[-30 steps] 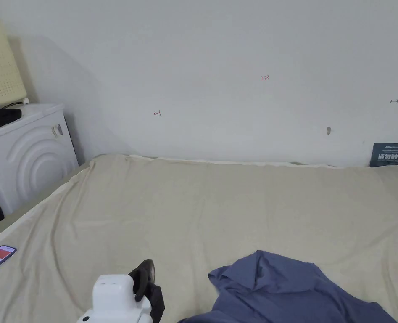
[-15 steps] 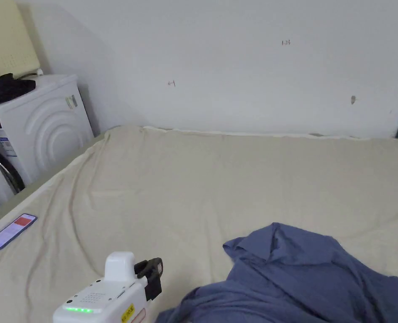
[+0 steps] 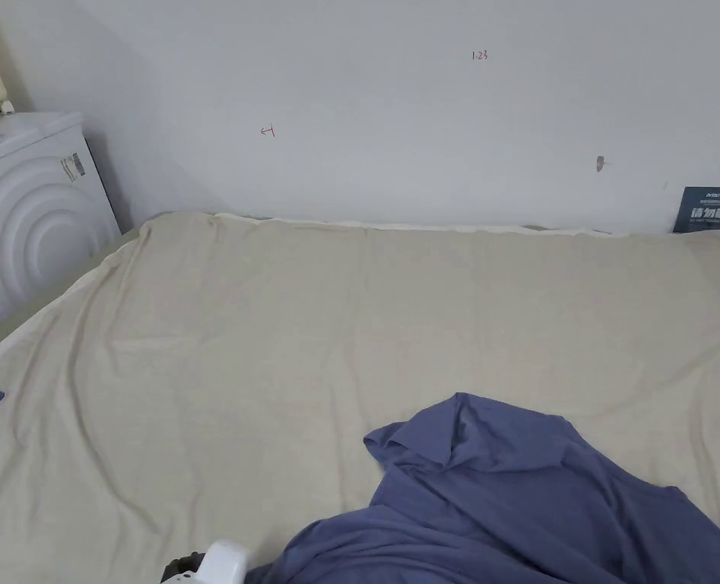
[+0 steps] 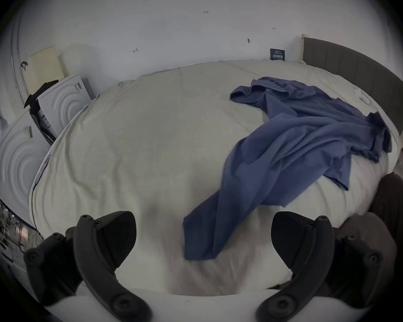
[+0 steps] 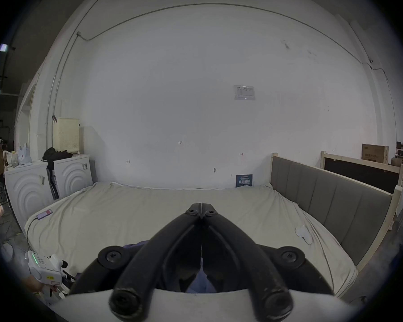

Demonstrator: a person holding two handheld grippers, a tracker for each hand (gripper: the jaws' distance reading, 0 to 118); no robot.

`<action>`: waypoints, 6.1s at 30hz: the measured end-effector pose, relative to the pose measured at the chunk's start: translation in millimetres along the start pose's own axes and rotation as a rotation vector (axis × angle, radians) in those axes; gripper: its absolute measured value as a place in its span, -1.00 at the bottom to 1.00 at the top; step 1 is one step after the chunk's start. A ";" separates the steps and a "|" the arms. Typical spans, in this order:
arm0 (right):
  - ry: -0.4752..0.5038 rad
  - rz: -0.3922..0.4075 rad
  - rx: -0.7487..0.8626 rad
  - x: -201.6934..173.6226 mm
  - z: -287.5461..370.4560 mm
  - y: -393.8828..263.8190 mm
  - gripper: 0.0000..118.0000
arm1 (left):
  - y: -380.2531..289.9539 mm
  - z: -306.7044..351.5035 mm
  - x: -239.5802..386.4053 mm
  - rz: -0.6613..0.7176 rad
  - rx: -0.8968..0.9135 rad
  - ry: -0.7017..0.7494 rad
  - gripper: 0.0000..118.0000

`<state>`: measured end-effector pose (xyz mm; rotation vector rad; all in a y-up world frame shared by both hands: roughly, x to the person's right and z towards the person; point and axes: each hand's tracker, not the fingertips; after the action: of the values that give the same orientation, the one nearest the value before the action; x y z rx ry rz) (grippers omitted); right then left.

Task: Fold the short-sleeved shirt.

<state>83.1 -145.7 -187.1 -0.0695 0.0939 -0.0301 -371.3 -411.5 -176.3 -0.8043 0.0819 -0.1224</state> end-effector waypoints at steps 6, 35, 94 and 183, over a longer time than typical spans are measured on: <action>0.042 0.027 -0.029 -8.9 5.7 -8.6 -1.00 | 5.7 -11.7 -21.4 0.273 -0.020 0.018 -0.73; 0.562 0.680 -0.721 -146.9 -484.4 -213.2 0.98 | 102.1 70.4 -0.5 0.490 0.406 -0.232 -0.85; 0.030 0.029 0.213 71.6 -218.1 277.6 -0.99 | 449.6 237.3 -122.7 0.502 0.879 -0.250 -0.85; -0.018 0.091 -0.292 85.8 -4.1 -185.8 -1.00 | -7.7 48.0 -2.3 0.363 0.107 -0.120 0.77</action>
<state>163.1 -334.2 -186.0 -0.3573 0.0831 0.0754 -368.4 -382.2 -137.6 -0.6768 0.1062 0.2627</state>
